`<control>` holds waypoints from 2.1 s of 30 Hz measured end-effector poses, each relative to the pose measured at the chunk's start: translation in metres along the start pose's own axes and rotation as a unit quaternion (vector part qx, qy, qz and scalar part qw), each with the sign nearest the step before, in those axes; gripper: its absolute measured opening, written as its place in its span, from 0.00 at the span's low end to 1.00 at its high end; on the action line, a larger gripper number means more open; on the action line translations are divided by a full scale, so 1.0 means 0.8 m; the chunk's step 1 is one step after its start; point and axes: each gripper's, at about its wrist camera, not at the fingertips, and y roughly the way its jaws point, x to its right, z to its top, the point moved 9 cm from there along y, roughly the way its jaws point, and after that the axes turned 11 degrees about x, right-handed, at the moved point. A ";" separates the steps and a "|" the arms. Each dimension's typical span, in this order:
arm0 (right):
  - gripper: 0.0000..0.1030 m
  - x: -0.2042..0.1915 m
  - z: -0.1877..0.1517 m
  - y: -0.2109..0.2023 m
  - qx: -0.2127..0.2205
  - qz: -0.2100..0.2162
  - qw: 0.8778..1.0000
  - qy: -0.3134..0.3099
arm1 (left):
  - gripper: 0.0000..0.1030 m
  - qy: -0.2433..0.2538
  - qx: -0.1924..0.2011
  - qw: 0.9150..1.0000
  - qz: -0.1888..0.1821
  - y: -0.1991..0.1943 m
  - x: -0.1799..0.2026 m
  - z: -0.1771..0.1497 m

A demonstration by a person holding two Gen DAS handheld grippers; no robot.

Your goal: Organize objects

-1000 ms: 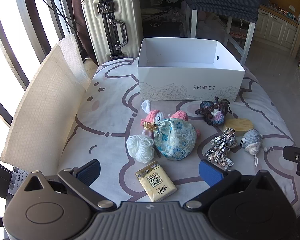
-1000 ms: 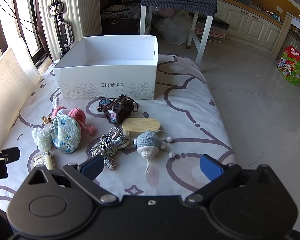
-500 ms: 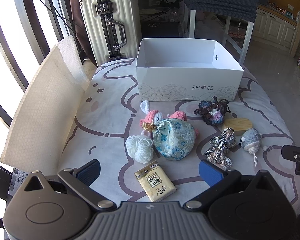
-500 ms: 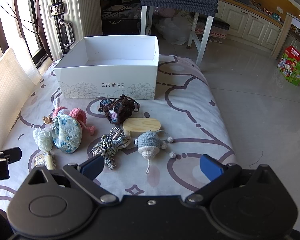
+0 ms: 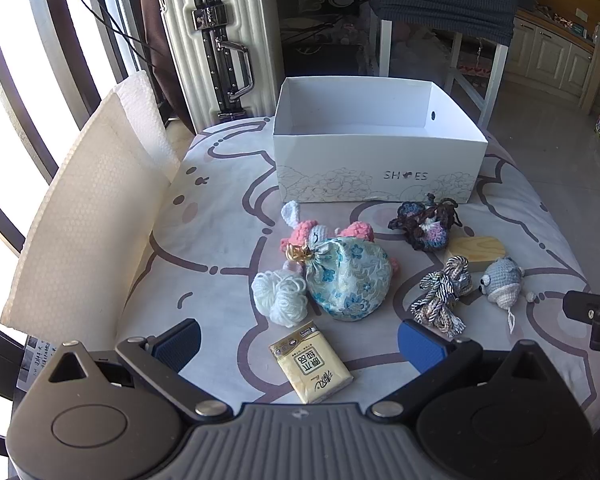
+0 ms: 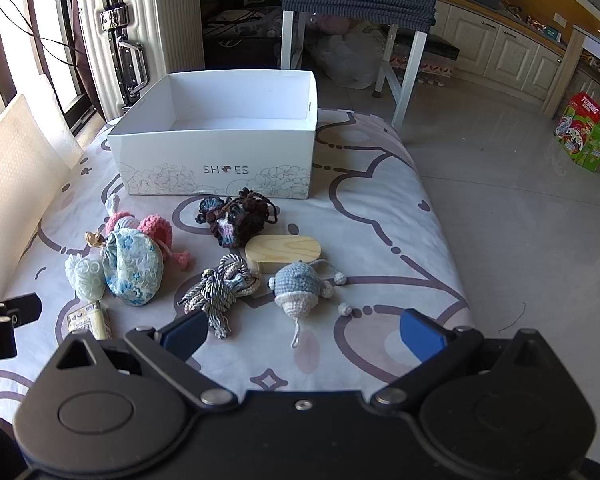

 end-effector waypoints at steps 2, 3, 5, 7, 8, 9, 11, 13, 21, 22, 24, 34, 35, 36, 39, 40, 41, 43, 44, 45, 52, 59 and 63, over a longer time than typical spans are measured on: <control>1.00 0.000 0.000 0.000 0.000 -0.002 1.000 0.001 | 1.00 0.000 0.000 1.000 0.000 0.000 0.000 0.000; 1.00 0.000 0.000 0.000 0.000 -0.002 1.000 0.002 | 1.00 0.000 0.000 1.000 0.000 0.000 0.000 0.000; 1.00 0.000 0.000 0.000 0.000 -0.003 1.000 0.002 | 1.00 0.000 0.000 1.000 0.000 0.000 0.000 0.000; 1.00 0.001 0.000 0.000 -0.001 -0.004 1.000 0.003 | 1.00 0.000 0.000 1.000 0.000 0.000 0.000 0.000; 1.00 0.001 0.000 0.000 -0.001 -0.004 1.000 0.004 | 1.00 -0.001 0.000 1.000 0.000 0.000 0.000 0.000; 1.00 0.001 0.000 0.000 -0.001 -0.005 1.000 0.004 | 1.00 0.000 0.000 1.000 0.000 0.000 0.000 0.000; 1.00 0.001 0.000 0.000 -0.001 -0.006 1.000 0.005 | 1.00 0.000 0.000 1.000 0.000 0.000 0.000 0.000; 1.00 0.001 0.000 0.000 -0.001 -0.007 1.000 0.006 | 1.00 0.000 0.000 1.000 0.000 -0.001 0.000 0.000; 1.00 0.001 0.000 0.000 -0.001 -0.010 1.000 0.010 | 1.00 0.000 0.001 1.000 -0.001 -0.001 0.001 0.000; 1.00 0.002 0.000 0.000 -0.001 -0.011 1.000 0.011 | 1.00 0.001 0.001 1.000 -0.001 -0.001 0.000 0.000; 1.00 0.002 0.000 0.000 -0.001 -0.011 1.000 0.011 | 1.00 0.003 0.001 1.000 -0.001 -0.002 0.002 0.001; 1.00 0.003 0.000 -0.003 0.002 -0.017 1.000 0.016 | 1.00 0.006 0.006 1.000 0.002 -0.005 0.005 0.004; 1.00 0.004 0.001 -0.004 0.003 -0.017 1.000 0.016 | 1.00 0.008 0.009 1.000 0.003 -0.007 0.005 0.005; 1.00 0.005 0.002 -0.004 0.004 -0.017 1.000 0.017 | 1.00 0.010 0.012 1.000 0.003 -0.009 0.006 0.007; 1.00 0.007 0.004 -0.009 0.011 -0.020 1.000 0.019 | 1.00 0.014 0.023 1.000 0.006 -0.017 0.008 0.011; 1.00 0.007 0.005 -0.011 0.013 -0.021 1.000 0.020 | 1.00 0.013 0.025 1.000 0.007 -0.020 0.008 0.012; 1.00 0.008 0.006 -0.013 0.016 -0.021 0.999 0.021 | 1.00 0.011 0.025 1.000 0.007 -0.022 0.009 0.012; 1.00 0.008 0.008 -0.019 0.022 -0.020 0.999 0.024 | 1.00 0.003 0.025 1.000 0.001 -0.030 0.010 0.014; 1.00 0.008 0.010 -0.023 0.027 -0.018 0.999 0.025 | 1.00 0.000 0.028 1.000 -0.002 -0.034 0.011 0.016; 1.00 0.008 0.012 -0.027 0.032 -0.018 0.999 0.027 | 1.00 -0.002 0.032 0.999 -0.002 -0.039 0.011 0.020; 1.00 0.017 0.033 -0.061 0.070 -0.011 0.996 0.050 | 1.00 -0.012 0.088 0.996 0.003 -0.092 0.002 0.064; 1.00 0.031 0.097 -0.101 0.124 0.009 0.991 0.040 | 1.00 -0.005 0.157 0.987 0.031 -0.138 -0.022 0.136; 1.00 0.038 0.130 -0.107 0.139 0.027 0.990 0.013 | 1.00 -0.002 0.167 0.986 0.026 -0.140 -0.028 0.158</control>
